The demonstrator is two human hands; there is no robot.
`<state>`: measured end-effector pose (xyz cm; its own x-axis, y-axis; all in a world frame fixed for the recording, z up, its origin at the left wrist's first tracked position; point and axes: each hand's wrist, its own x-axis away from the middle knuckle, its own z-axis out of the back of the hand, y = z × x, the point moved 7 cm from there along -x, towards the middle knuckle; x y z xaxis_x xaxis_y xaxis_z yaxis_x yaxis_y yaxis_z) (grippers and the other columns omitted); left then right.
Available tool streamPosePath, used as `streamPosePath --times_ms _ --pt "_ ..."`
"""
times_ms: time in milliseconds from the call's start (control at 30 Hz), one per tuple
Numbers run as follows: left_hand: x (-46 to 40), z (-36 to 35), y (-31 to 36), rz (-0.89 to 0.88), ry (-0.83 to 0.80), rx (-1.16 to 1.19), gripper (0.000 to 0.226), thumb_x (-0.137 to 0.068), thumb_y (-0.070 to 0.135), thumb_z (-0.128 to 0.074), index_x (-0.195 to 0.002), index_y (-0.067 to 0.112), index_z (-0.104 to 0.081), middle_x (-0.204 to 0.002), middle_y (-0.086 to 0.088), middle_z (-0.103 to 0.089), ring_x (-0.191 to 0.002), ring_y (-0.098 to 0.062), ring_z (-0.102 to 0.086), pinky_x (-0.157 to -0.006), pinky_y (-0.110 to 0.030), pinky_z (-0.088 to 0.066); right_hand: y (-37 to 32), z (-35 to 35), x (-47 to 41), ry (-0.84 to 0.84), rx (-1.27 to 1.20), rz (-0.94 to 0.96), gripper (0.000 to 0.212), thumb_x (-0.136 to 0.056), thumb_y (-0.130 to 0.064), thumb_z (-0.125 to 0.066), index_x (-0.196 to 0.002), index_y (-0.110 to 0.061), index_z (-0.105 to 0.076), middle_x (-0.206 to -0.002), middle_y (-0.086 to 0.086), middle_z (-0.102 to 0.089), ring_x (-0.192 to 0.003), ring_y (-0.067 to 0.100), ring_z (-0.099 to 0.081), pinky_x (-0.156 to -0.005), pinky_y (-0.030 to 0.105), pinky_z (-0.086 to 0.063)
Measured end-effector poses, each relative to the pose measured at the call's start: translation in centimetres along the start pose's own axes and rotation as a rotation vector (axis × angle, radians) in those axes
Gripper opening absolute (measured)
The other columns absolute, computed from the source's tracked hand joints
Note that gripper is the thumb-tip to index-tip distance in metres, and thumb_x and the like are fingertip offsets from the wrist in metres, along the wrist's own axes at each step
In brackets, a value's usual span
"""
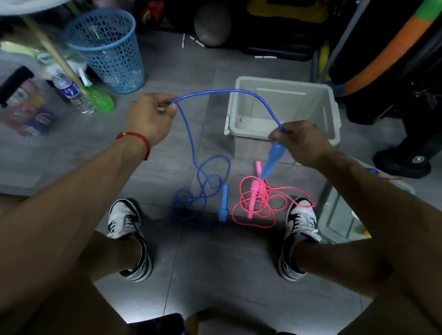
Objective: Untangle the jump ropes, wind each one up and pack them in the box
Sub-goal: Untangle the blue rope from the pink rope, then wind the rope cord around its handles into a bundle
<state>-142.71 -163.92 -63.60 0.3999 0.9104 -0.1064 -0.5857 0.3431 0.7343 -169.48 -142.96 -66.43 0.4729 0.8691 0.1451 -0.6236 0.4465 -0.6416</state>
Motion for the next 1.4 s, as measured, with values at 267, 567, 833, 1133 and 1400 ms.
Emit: streamPosePath --times_ms 267,567,833,1133,1400 --pt "1.2 -0.3 -4.0 0.310 -0.144 0.158 0.089 -0.092 0.023 -0.064 -0.157 0.038 -0.004 -0.120 -0.002 -0.059 -0.091 -0.013 -0.061 -0.086 -0.039 -0.053 -6.8 -7.1 0.3 -0.253 -0.375 0.017 0.012 -0.099 -0.011 -0.058 -0.090 -0.008 -0.066 -0.094 0.021 -0.070 -0.064 0.023 -0.068 -0.053 0.032 -0.059" --pt "16.4 -9.3 -7.9 0.591 -0.757 0.411 0.015 -0.101 0.009 -0.054 -0.115 0.003 -0.055 -0.080 -0.010 -0.053 -0.064 -0.015 -0.051 -0.052 -0.026 -0.048 -7.0 -19.3 -1.6 -0.531 -0.685 -0.231 0.020 -0.103 -0.016 -0.054 -0.100 0.001 -0.063 -0.094 0.026 -0.065 -0.067 0.029 -0.070 -0.061 0.039 -0.063" --pt "13.7 -7.7 -11.6 0.854 -0.518 0.382 0.016 -0.101 0.027 -0.056 -0.100 0.013 -0.048 -0.064 -0.007 -0.040 -0.037 -0.010 -0.032 -0.038 -0.019 -0.028 6.0 -32.8 -0.9 -0.727 0.578 0.173 0.034 -0.093 -0.009 -0.053 -0.125 -0.012 -0.064 -0.130 0.013 -0.060 -0.122 0.032 -0.056 -0.103 0.047 -0.045" --pt "8.6 -4.3 -12.4 0.847 0.011 0.545 0.014 -0.106 0.025 -0.043 -0.109 0.012 -0.042 -0.071 -0.006 -0.050 -0.051 -0.018 -0.045 -0.048 -0.026 -0.046 10.3 -35.1 4.4 -0.387 0.801 0.794 0.027 -0.069 -0.002 -0.061 -0.087 -0.017 -0.074 -0.097 0.003 -0.072 -0.097 0.027 -0.067 -0.091 0.048 -0.054" --pt "10.3 -6.7 -10.4 0.746 -0.222 0.416 0.006 -0.105 0.020 -0.046 -0.101 0.019 -0.042 -0.077 -0.009 -0.058 -0.053 -0.021 -0.051 -0.056 -0.028 -0.041 7.0 -28.5 1.3 -0.147 0.190 0.327 0.016 -0.074 -0.009 -0.060 -0.088 -0.013 -0.066 -0.088 0.012 -0.062 -0.086 0.036 -0.060 -0.075 0.043 -0.049"
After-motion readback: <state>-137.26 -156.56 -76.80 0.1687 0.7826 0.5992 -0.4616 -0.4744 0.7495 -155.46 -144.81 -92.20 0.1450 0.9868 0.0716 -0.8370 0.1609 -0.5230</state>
